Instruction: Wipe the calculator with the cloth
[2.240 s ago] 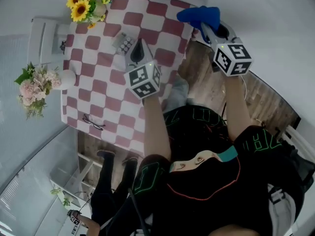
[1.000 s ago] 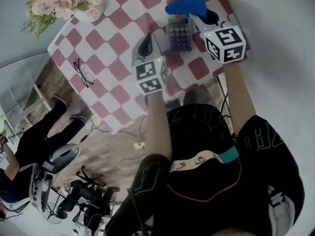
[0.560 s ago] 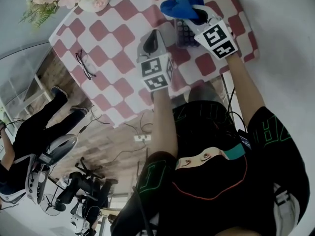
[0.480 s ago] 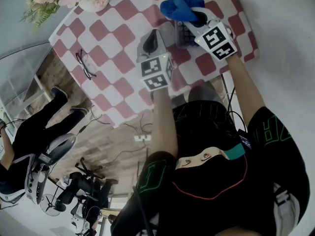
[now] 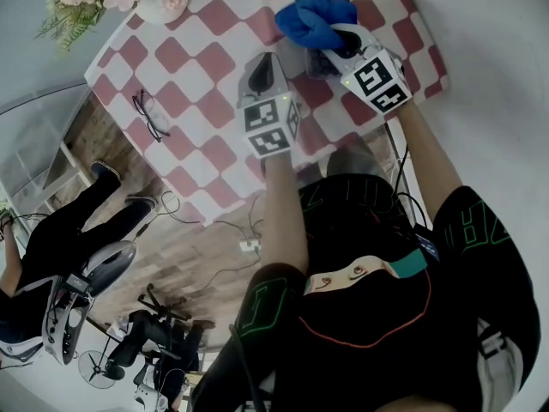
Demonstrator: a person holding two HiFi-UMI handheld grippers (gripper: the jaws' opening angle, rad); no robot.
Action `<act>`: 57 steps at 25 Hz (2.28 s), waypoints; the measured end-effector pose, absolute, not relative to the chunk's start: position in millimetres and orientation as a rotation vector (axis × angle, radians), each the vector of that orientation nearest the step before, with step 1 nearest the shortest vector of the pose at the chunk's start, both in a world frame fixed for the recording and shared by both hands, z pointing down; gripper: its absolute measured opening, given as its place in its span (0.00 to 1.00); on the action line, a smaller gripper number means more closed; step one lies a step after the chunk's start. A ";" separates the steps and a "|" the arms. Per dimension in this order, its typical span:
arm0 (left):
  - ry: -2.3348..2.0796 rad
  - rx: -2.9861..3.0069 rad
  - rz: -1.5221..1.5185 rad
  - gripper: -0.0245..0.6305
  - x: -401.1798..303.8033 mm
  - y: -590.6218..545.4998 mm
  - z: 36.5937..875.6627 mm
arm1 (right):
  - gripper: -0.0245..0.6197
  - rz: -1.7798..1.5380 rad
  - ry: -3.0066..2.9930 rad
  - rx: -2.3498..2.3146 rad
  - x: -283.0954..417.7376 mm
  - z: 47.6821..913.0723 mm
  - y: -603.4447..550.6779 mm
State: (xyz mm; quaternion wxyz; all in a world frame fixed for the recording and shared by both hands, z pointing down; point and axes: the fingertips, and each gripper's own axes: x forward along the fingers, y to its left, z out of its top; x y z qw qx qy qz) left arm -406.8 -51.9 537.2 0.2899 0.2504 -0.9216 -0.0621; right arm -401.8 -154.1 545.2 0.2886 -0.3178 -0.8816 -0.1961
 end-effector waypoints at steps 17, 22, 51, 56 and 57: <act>-2.456 0.653 -0.161 0.05 -367.3 -55.4 543.4 | 0.16 -0.379 -2.410 -0.833 -342.8 540.8 -146.1; -2.472 0.607 -0.171 0.05 -348.3 -55.5 542.3 | 0.16 -0.356 -2.407 -0.874 -327.0 539.6 -142.7; -2.771 0.589 -0.152 0.05 -276.0 -64.9 426.0 | 0.16 0.257 -2.712 -0.667 -256.9 423.5 -229.9; -2.833 0.604 -0.123 0.05 -279.8 -66.6 396.4 | 0.16 0.316 -2.795 -0.555 -261.3 397.1 -257.5; -2.844 0.611 -0.114 0.05 -280.5 -68.0 391.4 | 0.16 0.317 -2.808 -0.533 -261.2 394.0 -262.4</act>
